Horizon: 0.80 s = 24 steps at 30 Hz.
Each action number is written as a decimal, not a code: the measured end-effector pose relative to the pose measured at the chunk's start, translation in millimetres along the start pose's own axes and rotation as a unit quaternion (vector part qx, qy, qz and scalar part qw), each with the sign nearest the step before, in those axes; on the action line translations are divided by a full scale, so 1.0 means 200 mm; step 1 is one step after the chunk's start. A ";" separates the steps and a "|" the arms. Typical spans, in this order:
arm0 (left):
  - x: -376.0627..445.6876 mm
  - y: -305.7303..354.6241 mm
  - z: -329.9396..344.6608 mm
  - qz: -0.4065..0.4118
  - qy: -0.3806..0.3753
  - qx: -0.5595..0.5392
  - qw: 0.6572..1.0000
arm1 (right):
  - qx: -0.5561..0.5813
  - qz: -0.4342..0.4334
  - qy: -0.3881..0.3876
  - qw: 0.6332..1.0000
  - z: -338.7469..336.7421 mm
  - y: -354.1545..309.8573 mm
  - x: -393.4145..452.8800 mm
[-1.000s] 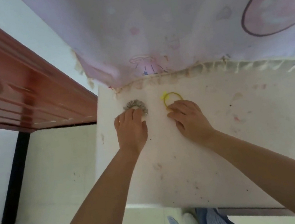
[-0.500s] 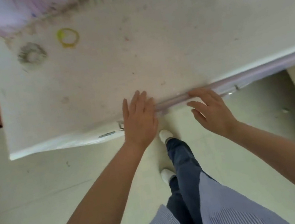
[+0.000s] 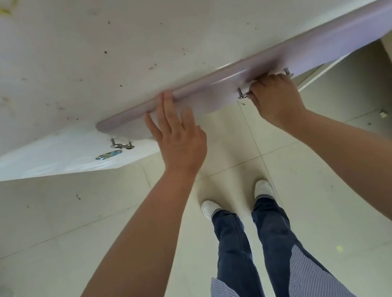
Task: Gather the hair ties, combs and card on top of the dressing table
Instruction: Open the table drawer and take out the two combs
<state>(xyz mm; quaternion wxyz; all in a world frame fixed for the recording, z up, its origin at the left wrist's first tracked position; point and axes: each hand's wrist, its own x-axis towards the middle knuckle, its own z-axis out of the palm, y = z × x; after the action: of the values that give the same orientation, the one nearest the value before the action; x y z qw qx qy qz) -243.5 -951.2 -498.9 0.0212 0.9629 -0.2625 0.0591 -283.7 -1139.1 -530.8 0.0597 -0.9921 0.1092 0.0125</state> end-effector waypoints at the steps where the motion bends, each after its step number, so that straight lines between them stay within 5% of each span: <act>1: 0.00 0.00 0.00 0.004 0.023 0.001 1.000 | 0.004 -0.009 -0.013 1.000 0.00 0.02 -0.01; 5: -0.04 0.00 0.00 0.001 0.100 -0.058 0.993 | 0.026 -0.022 -0.029 0.999 -0.06 0.03 -0.13; 17: -0.31 0.08 0.07 0.008 0.110 0.009 0.994 | 0.012 -0.046 -0.082 0.995 -0.03 0.04 -0.43; 21: -0.34 0.11 0.10 -0.007 0.120 0.004 0.993 | 0.057 -0.057 -0.202 0.976 -0.11 0.04 -0.45; 24: -0.33 0.10 0.09 -0.015 0.083 -0.001 0.996 | 0.171 -0.156 -0.103 0.967 -0.27 0.03 -0.47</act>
<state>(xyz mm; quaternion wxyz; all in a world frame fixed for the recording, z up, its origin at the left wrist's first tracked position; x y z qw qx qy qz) -308.8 -936.7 -525.6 0.0453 0.9585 -0.2452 0.1384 -376.2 -1131.1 -475.2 0.2410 -0.9652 -0.0536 0.0865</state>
